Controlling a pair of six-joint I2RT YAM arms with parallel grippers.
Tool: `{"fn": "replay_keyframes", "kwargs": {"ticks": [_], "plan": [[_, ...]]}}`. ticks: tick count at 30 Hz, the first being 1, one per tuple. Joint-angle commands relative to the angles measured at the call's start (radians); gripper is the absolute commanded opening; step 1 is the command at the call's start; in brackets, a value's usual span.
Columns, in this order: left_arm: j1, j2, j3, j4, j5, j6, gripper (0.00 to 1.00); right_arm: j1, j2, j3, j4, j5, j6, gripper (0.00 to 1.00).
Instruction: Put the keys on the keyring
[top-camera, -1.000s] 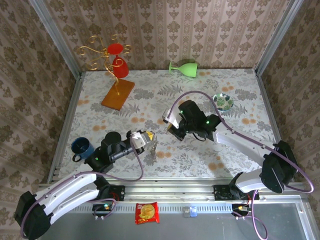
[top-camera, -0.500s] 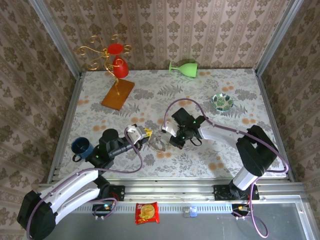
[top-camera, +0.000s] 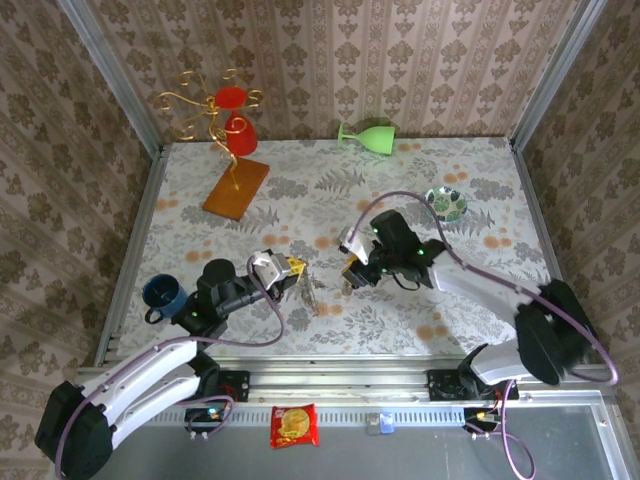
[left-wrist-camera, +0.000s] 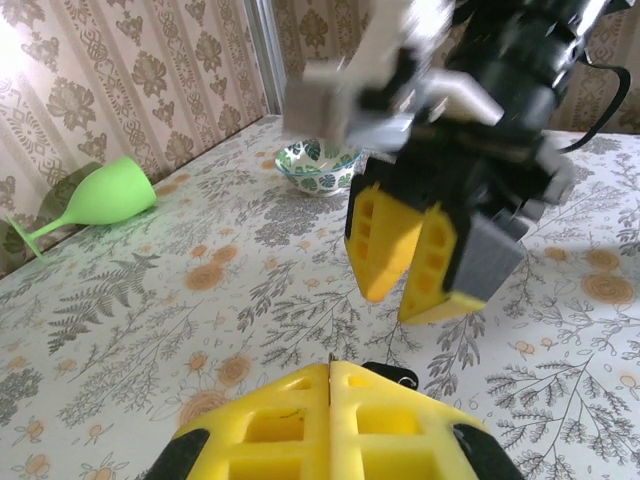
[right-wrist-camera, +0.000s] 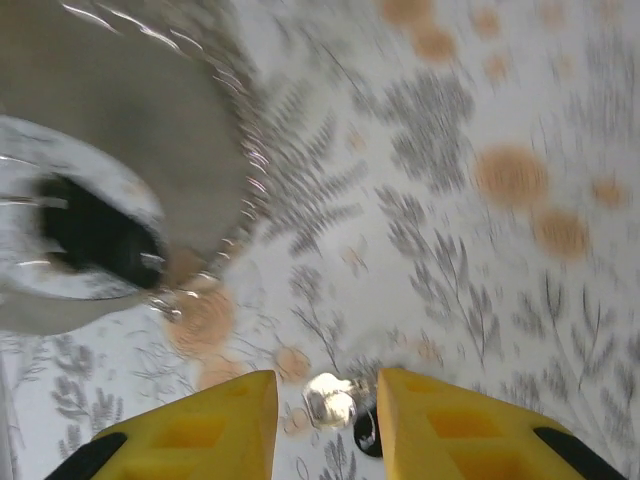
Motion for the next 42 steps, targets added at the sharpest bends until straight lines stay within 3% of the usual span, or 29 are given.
{"fn": "replay_keyframes", "kwargs": {"ticks": [1,11,22,30,34,36,37,42], "plan": [[0.01,0.005,-0.012,0.093,0.058,-0.029,0.0,0.004,-0.054,-0.067,0.241,-0.218,-0.174,0.32],[0.012,0.013,-0.047,0.176,0.121,-0.012,0.0,0.037,0.03,0.072,0.224,-0.427,-0.245,0.29],[0.012,0.014,-0.05,0.179,0.145,-0.003,0.0,0.077,0.092,0.092,0.237,-0.4,-0.242,0.24],[0.011,0.012,-0.048,0.167,0.145,0.002,0.0,0.083,0.103,0.095,0.269,-0.378,-0.227,0.02],[0.013,0.005,-0.04,0.126,0.106,0.019,0.01,0.083,0.09,0.097,0.246,-0.37,-0.239,0.0],[0.017,-0.017,-0.026,0.062,0.075,0.043,0.26,0.082,0.084,0.099,0.216,-0.353,-0.26,0.0],[0.02,-0.035,-0.02,0.02,0.065,0.062,0.3,0.082,0.078,0.103,0.199,-0.342,-0.274,0.0],[0.042,-0.109,0.043,-0.249,0.06,0.175,0.35,0.083,0.068,0.134,0.105,-0.309,-0.332,0.0]]}}
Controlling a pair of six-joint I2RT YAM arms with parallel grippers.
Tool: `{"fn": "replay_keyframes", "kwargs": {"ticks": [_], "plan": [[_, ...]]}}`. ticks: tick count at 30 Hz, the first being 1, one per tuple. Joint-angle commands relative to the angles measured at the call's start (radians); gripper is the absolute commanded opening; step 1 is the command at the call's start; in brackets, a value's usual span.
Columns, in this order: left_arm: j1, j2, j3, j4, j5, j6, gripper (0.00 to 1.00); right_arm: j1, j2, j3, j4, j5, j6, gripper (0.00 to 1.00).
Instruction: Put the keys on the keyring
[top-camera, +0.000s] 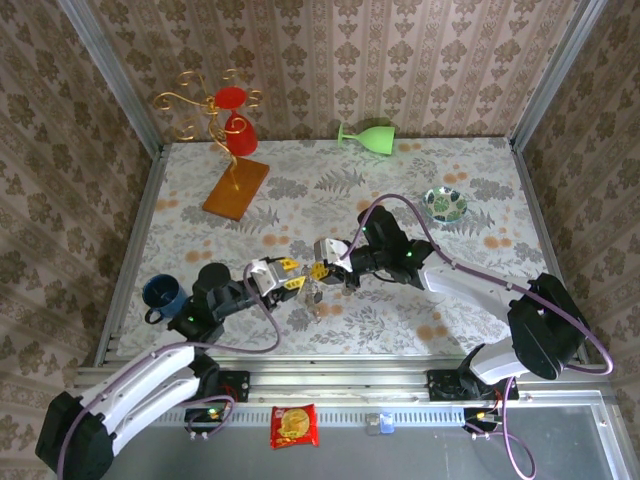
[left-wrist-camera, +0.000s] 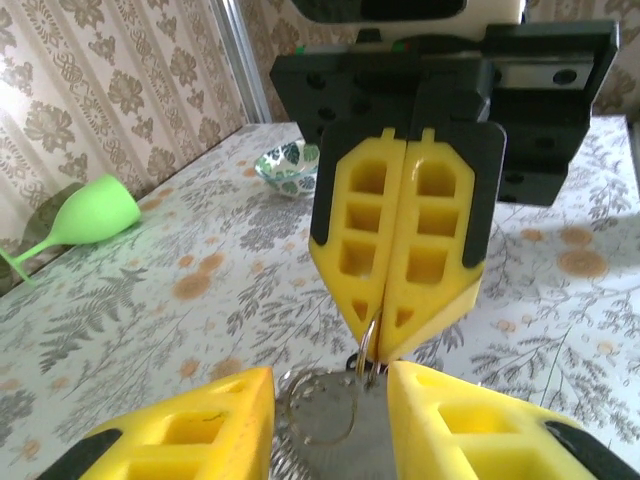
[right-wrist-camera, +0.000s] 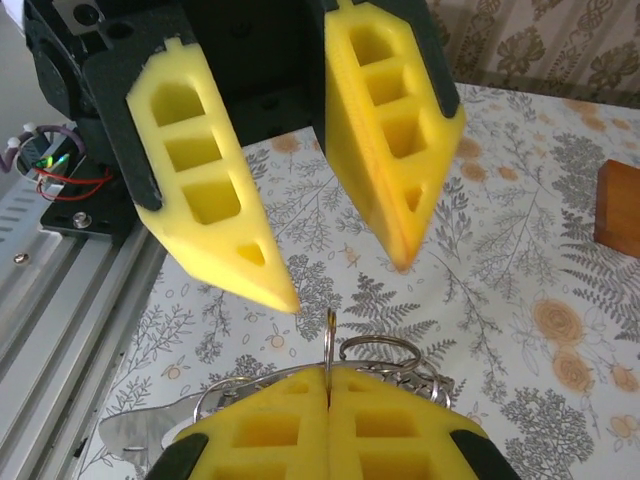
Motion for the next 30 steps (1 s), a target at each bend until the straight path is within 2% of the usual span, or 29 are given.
{"fn": "replay_keyframes", "kwargs": {"ticks": [1,9,19,26,30], "plan": [[0.012,-0.036,0.071,-0.2,-0.009,0.105,0.35,0.007,-0.024,0.051,-0.085,0.029,-0.068,0.0],[0.014,0.05,0.126,-0.229,0.078,0.151,0.33,0.04,-0.003,0.142,-0.238,0.127,-0.157,0.0],[0.014,0.115,0.147,-0.174,0.103,0.164,0.26,0.082,0.026,0.213,-0.348,0.196,-0.241,0.0],[0.012,0.124,0.142,-0.135,0.127,0.153,0.21,0.099,0.048,0.248,-0.378,0.212,-0.254,0.0],[0.011,0.136,0.142,-0.133,0.126,0.157,0.15,0.103,0.049,0.252,-0.367,0.18,-0.235,0.0]]}}
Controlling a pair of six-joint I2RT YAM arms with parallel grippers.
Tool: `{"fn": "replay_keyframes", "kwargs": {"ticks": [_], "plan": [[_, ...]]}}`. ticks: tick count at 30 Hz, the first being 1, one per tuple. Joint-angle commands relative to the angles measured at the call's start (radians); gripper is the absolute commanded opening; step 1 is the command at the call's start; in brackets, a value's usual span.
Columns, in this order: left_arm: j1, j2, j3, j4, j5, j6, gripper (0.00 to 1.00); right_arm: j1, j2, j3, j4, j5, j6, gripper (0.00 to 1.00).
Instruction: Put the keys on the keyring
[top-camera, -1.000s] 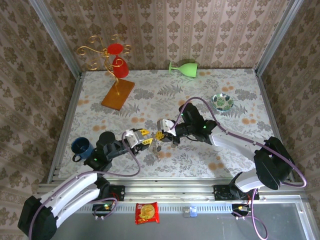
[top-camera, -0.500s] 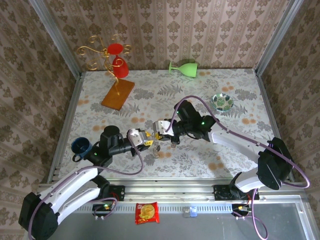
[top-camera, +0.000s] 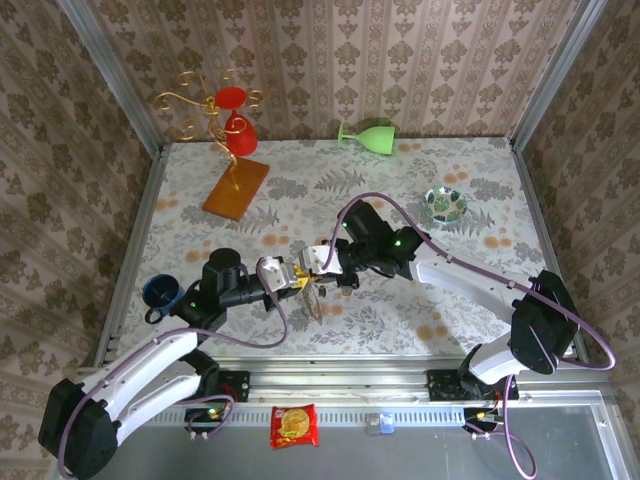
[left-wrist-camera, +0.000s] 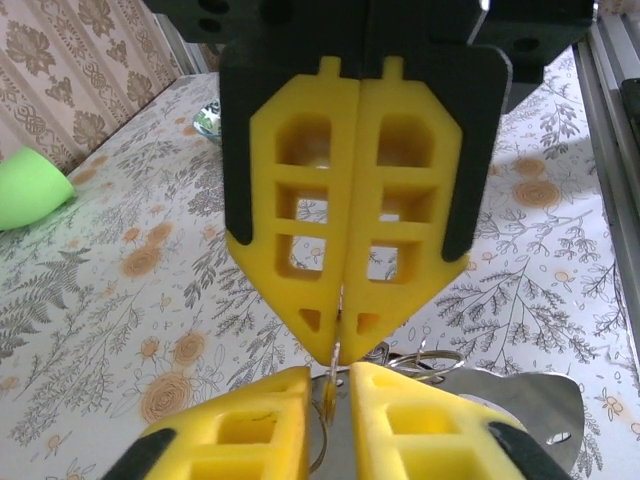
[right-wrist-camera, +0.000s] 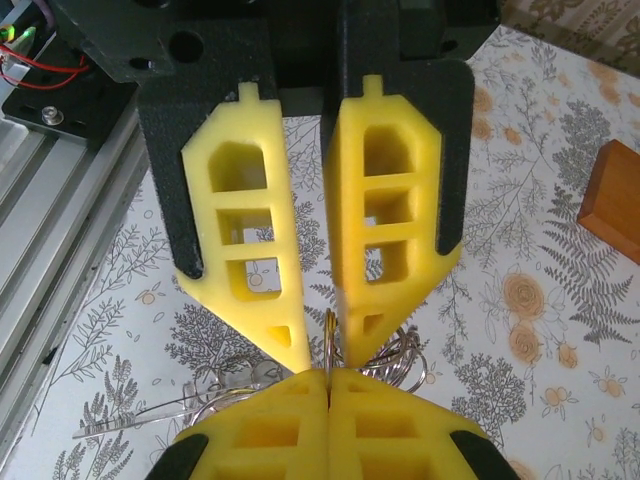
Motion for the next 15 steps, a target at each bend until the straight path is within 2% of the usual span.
{"fn": "replay_keyframes", "kwargs": {"ticks": [1,6,7,9,11,15], "plan": [[0.005,0.012,0.026,0.045,0.03,0.013,0.14,0.013,0.004,0.035,-0.014,-0.034,0.004,0.0],[0.004,0.019,0.028,0.056,0.024,0.02,0.01,0.011,-0.009,0.024,-0.016,-0.057,0.022,0.0],[0.004,0.018,0.026,0.062,0.021,0.021,0.0,0.008,-0.013,0.017,-0.009,-0.058,0.033,0.02],[0.004,0.014,0.021,0.073,0.017,0.023,0.0,-0.03,-0.046,-0.023,0.054,-0.115,0.108,0.17],[0.005,0.008,0.013,0.083,0.017,0.019,0.0,-0.089,-0.085,-0.091,0.159,-0.196,0.213,0.26],[0.002,-0.003,-0.007,0.118,0.022,0.009,0.0,-0.151,-0.16,-0.212,0.297,-0.254,0.297,0.3]]}}
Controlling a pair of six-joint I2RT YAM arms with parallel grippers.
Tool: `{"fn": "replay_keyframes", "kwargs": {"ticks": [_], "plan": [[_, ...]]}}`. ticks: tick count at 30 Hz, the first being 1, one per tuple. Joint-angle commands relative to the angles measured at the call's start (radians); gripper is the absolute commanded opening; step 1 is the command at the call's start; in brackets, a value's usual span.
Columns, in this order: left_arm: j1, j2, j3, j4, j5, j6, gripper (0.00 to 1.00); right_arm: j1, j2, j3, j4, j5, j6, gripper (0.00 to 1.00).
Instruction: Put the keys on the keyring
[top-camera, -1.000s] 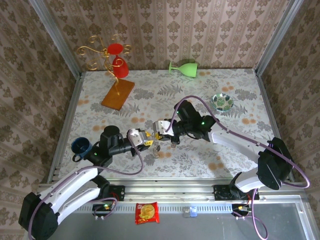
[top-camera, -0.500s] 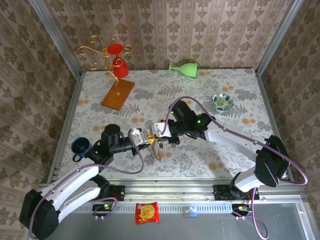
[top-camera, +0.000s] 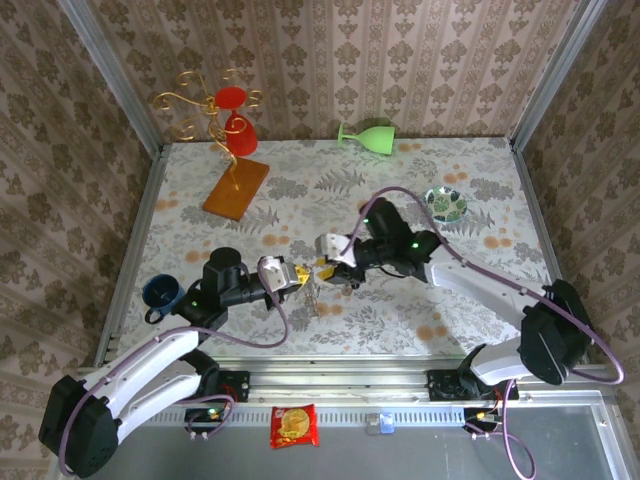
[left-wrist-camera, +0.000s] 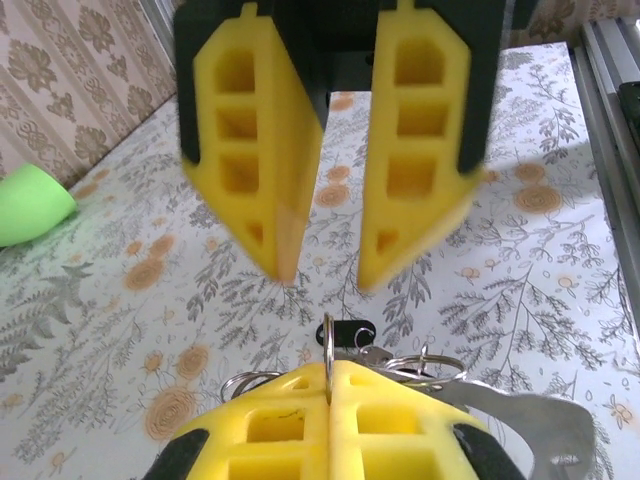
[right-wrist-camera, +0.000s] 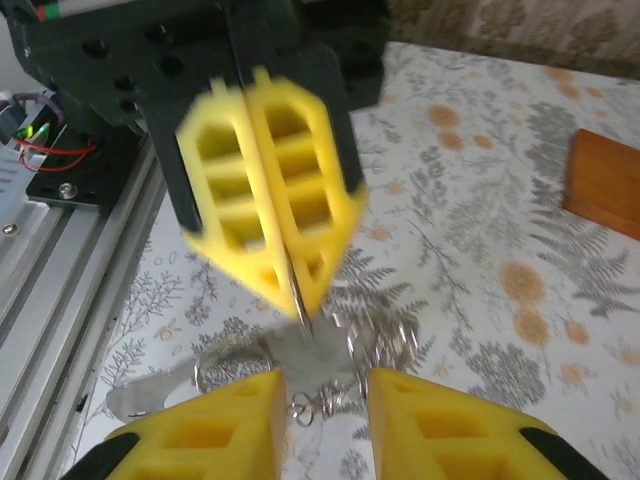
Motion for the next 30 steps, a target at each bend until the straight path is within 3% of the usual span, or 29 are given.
{"fn": "replay_keyframes", "kwargs": {"ticks": [1,4,8,16,30], "plan": [[0.001,-0.017,-0.007,0.079,0.015,-0.002,0.0,-0.025,-0.062,-0.068,0.133,-0.089,0.105,0.3],[-0.002,-0.018,-0.014,0.094,0.016,-0.012,0.0,-0.025,-0.083,-0.126,0.201,-0.021,0.181,0.29],[-0.002,-0.021,-0.018,0.096,0.013,-0.021,0.0,-0.023,-0.106,-0.202,0.319,0.194,0.453,0.28],[-0.004,-0.027,-0.022,0.093,-0.001,-0.03,0.0,0.0,-0.09,-0.167,0.011,0.64,0.885,0.27],[-0.007,-0.039,-0.027,0.091,-0.016,-0.019,0.0,0.087,0.169,-0.025,-0.277,0.75,1.115,0.32]]}}
